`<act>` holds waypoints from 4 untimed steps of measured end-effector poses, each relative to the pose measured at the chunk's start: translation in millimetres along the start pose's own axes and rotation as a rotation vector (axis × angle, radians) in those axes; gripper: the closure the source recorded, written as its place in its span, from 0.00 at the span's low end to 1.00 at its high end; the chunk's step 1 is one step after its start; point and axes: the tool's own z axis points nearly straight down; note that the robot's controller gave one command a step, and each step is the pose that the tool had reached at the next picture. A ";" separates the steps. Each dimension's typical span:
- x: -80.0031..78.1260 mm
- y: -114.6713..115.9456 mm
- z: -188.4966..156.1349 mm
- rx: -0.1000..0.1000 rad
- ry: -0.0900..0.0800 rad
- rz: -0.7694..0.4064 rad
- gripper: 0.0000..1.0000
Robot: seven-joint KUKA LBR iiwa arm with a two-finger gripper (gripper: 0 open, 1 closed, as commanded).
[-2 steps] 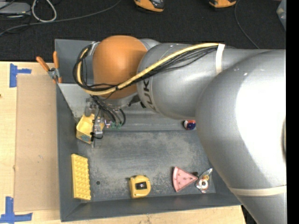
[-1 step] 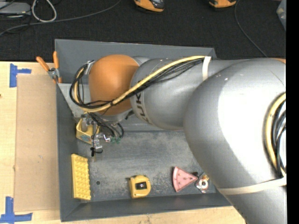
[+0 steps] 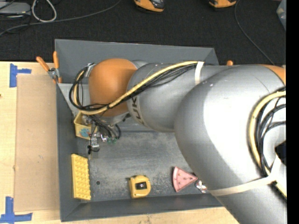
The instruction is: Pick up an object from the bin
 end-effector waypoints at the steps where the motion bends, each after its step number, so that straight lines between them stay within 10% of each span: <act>1: -1.6 1.3 -0.4 -0.001 0.012 -0.230 1.00; 4: -0.9 1.6 -50.0 -0.001 0.018 -0.227 1.00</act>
Offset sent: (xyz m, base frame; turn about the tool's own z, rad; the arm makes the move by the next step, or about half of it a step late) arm 0.0000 0.0000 0.0000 0.0000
